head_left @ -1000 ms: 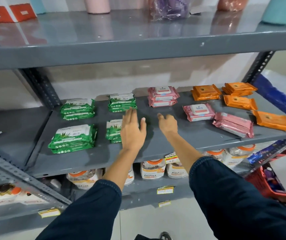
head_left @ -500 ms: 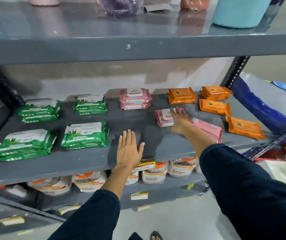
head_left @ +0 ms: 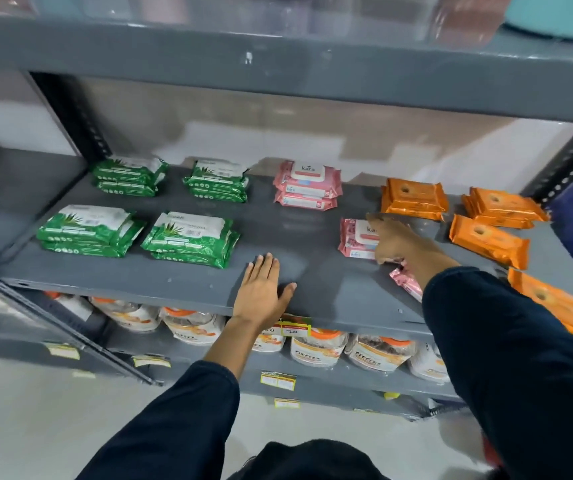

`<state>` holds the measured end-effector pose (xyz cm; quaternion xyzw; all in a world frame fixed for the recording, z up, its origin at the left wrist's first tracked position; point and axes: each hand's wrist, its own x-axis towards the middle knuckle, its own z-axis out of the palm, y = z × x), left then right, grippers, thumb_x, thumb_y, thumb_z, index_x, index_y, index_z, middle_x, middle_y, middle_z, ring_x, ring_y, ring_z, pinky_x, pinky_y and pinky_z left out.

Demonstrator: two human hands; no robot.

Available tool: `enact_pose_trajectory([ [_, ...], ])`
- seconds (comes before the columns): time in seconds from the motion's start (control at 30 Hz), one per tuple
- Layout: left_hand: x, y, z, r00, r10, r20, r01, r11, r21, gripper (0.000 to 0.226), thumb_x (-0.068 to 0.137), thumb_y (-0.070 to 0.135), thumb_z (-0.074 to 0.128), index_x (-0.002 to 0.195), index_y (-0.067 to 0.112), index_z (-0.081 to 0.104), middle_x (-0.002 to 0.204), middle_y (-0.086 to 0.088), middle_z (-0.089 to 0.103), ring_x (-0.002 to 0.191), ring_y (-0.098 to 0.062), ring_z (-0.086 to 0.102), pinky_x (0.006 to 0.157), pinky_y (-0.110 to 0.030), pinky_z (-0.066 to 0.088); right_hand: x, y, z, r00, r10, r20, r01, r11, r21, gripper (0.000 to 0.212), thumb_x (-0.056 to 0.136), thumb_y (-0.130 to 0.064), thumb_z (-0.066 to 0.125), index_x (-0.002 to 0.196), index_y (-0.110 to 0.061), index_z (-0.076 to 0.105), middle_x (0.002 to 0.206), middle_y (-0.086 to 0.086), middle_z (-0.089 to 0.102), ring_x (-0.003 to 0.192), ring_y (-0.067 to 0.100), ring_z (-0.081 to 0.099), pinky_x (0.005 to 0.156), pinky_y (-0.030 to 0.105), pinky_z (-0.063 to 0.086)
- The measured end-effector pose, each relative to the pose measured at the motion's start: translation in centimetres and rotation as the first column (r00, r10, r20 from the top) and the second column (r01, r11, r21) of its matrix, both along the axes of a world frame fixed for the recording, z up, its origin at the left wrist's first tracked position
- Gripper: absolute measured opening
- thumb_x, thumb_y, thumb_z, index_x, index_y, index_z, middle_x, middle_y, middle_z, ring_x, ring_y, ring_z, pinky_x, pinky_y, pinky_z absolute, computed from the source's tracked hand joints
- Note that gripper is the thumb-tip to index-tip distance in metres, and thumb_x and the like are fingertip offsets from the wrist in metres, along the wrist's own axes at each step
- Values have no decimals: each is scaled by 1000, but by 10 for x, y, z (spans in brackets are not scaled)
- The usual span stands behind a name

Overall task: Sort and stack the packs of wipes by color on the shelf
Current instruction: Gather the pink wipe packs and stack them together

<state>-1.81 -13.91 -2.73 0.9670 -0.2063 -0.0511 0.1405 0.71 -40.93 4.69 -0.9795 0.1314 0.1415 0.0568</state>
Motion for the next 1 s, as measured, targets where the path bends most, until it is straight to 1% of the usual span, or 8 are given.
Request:
enact_pose_trajectory([
  [0.03,1,0,0,1000,-2,3,2,1000,-1,67,97,49,24,148,8,11,159,-9,9,147,-21,2,121,-34,-1,2,-1,2,1000,9,8,-9,1000,9,101,63,-1,78,148,-18,25,148,12,39,136,32,37,113,45,33],
  [0.1,1,0,0,1000,-1,4,1,1000,-8,67,97,49,25,148,8,12,159,-9,10,147,-21,3,121,-33,0,4,1,6,999,24,30,-25,999,36,95,62,-3,79,145,-18,33,142,13,46,129,33,45,107,42,39],
  [0.27,-3,3,2,999,40,12,-39,997,-67,68,96,51,24,148,9,15,158,-7,15,147,-19,6,121,-33,2,17,37,17,986,90,138,-111,982,150,96,62,-6,79,145,-21,33,142,11,46,129,32,42,106,43,41],
  [0.4,-10,15,1,996,85,40,-83,995,-64,70,94,55,20,148,10,17,158,-7,18,147,-19,9,121,-33,3,22,78,20,974,174,142,-199,962,186,95,63,-8,80,145,-20,33,142,9,45,129,30,43,104,40,43],
  [0.5,-14,27,-3,994,105,38,-102,993,-59,74,92,58,19,148,9,16,158,-8,17,147,-20,9,121,-33,3,22,102,12,975,196,107,-215,955,206,96,64,-9,80,146,-19,31,146,8,41,133,29,39,105,39,40],
  [0.63,-19,38,-4,997,70,10,-70,996,-54,78,92,60,23,149,9,11,159,-8,11,147,-20,5,120,-31,1,17,120,1,977,211,41,-215,965,153,98,67,-13,80,148,-20,25,152,9,33,139,30,32,113,41,33],
  [0.9,-20,42,-3,999,38,-5,-38,996,-85,80,91,60,28,148,8,8,159,-9,9,147,-22,4,119,-32,1,8,126,2,977,212,2,-210,971,114,99,70,-12,78,149,-22,21,154,9,29,141,31,27,115,45,30],
  [1.0,-20,42,-4,1000,29,5,-28,995,-95,80,91,59,30,148,7,8,159,-10,9,147,-22,5,119,-32,1,7,130,0,976,216,-20,-215,975,62,101,70,-16,79,150,-23,17,155,8,27,143,32,25,117,47,27],
])
